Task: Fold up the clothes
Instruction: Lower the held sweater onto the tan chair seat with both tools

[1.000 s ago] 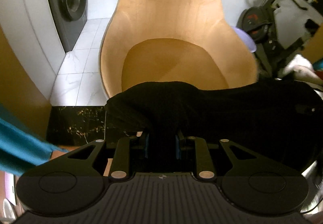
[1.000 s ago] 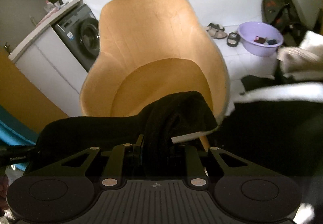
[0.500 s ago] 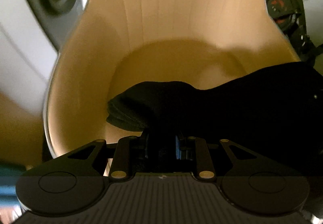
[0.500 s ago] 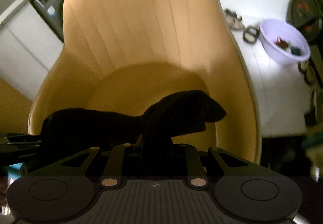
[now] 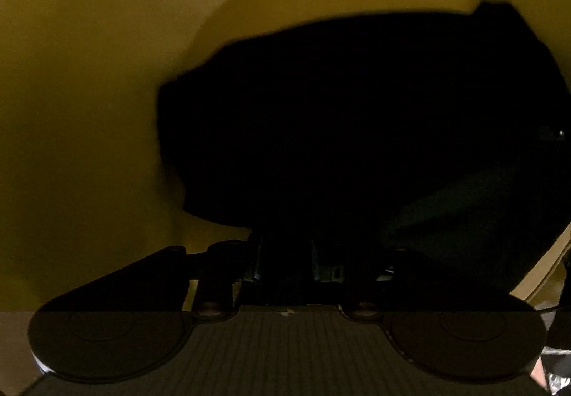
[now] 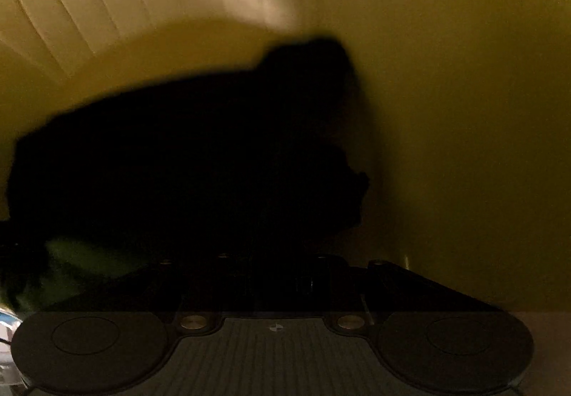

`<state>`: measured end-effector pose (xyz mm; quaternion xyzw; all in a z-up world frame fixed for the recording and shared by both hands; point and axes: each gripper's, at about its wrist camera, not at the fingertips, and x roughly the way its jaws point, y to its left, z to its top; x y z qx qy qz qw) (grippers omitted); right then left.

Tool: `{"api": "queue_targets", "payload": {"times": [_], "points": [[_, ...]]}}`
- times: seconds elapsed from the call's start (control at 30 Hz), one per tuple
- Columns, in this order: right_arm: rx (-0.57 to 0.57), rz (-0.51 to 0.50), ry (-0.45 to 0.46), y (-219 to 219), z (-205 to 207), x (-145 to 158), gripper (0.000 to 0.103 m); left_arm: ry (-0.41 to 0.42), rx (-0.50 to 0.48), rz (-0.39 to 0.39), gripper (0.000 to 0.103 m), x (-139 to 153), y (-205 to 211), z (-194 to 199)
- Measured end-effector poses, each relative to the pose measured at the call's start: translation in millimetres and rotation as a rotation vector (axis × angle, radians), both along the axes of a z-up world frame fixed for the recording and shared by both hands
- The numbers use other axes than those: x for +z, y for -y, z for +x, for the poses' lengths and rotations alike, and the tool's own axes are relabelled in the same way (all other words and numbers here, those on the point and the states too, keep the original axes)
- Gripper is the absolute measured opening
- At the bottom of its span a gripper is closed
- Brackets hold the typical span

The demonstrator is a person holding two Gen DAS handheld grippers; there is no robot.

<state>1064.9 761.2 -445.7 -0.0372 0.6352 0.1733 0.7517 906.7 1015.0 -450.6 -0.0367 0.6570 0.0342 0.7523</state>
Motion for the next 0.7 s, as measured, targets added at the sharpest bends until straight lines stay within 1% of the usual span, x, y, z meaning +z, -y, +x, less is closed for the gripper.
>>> {"api": "queue_targets", "payload": {"times": [0.07,0.23,0.27,0.3,0.33,0.37,0.4,0.43,0.47,0.5,0.53,0.57,0.63,0.7], "points": [[-0.017,-0.005,-0.013,-1.0,0.2,3.1,0.018,0.003,-0.010,-0.012,0.026,0.7,-0.9,-1.6],[-0.046,-0.011,-0.063,5.1,-0.8,10.4,0.018,0.006,-0.073,-0.059,0.027,3.2,-21.5,-2.0],[-0.037,-0.023,-0.061,3.3,-1.2,9.5,0.018,0.007,-0.077,-0.062,0.030,1.8,-22.1,-2.8],[-0.025,-0.038,-0.055,0.5,-2.0,8.0,0.018,0.010,-0.081,-0.064,0.038,0.2,-22.3,-3.9],[-0.023,-0.039,-0.039,-0.6,-4.3,7.4,0.019,0.010,-0.087,-0.044,0.045,-1.2,-22.4,-4.8],[-0.025,-0.035,-0.018,-1.0,-7.3,7.1,0.023,0.008,-0.094,-0.031,0.060,0.1,-21.1,-5.8],[-0.026,-0.031,0.003,-1.4,-10.2,6.9,0.026,0.006,-0.102,-0.020,0.060,2.0,-19.6,-6.9],[-0.033,-0.025,0.017,-0.8,-13.8,9.8,0.035,0.007,-0.104,-0.023,0.060,7.7,-17.5,-8.4],[-0.041,-0.018,0.028,0.4,-17.6,14.0,0.039,0.008,-0.105,-0.029,0.061,14.2,-15.3,-10.0],[-0.053,0.004,0.038,3.8,-24.0,20.8,0.042,0.023,-0.103,-0.032,0.065,22.0,-14.9,-16.5],[-0.067,0.032,0.046,8.1,-31.5,28.7,0.051,0.041,-0.101,-0.034,0.066,30.0,-14.9,-24.2],[-0.084,0.055,0.054,13.1,-40.4,36.3,0.057,0.063,-0.091,-0.029,0.066,39.4,-15.0,-34.8],[-0.135,0.084,0.053,23.0,-62.3,48.0,0.059,0.108,-0.058,-0.021,0.068,59.3,-8.0,-53.6],[-0.190,0.110,0.039,32.6,-83.9,55.9,0.060,0.143,-0.027,-0.031,0.068,75.9,0.2,-74.8]]}}
